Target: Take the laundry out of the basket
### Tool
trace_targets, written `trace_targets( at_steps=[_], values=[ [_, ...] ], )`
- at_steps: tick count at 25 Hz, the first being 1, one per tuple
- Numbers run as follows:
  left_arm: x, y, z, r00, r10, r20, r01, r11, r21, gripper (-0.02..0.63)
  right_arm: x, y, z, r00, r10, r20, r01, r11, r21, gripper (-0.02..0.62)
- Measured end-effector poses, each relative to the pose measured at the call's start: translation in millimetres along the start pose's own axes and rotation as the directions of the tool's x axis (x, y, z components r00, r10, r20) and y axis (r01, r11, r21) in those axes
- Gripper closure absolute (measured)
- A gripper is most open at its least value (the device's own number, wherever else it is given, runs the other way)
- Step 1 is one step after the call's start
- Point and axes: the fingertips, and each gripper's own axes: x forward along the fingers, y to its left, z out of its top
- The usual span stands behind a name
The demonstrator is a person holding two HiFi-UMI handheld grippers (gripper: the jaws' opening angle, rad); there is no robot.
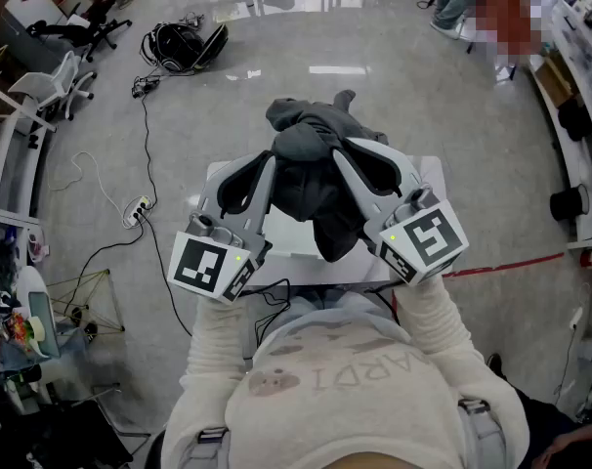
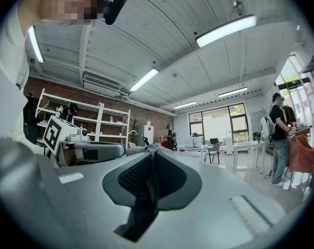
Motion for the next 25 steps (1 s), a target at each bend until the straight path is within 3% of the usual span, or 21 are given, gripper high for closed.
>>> trace_targets(
  at_steps=[19, 25],
  values=[
    [-1, 2, -4, 1.000, 0.006, -0.004, -0.006, 1.000, -0.007, 0.606, 3, -3, -6, 1.000, -0.002, -0.004, 0.002, 1.000, 0.010, 0.537],
    [0, 4, -8, 0.999, 0.039, -0.023, -0.039, 0.999, -0.026, 0.606, 9, -13, -45, 0.995, 0.016, -0.101, -0.006, 0.995, 0.101, 0.534]
  ],
)
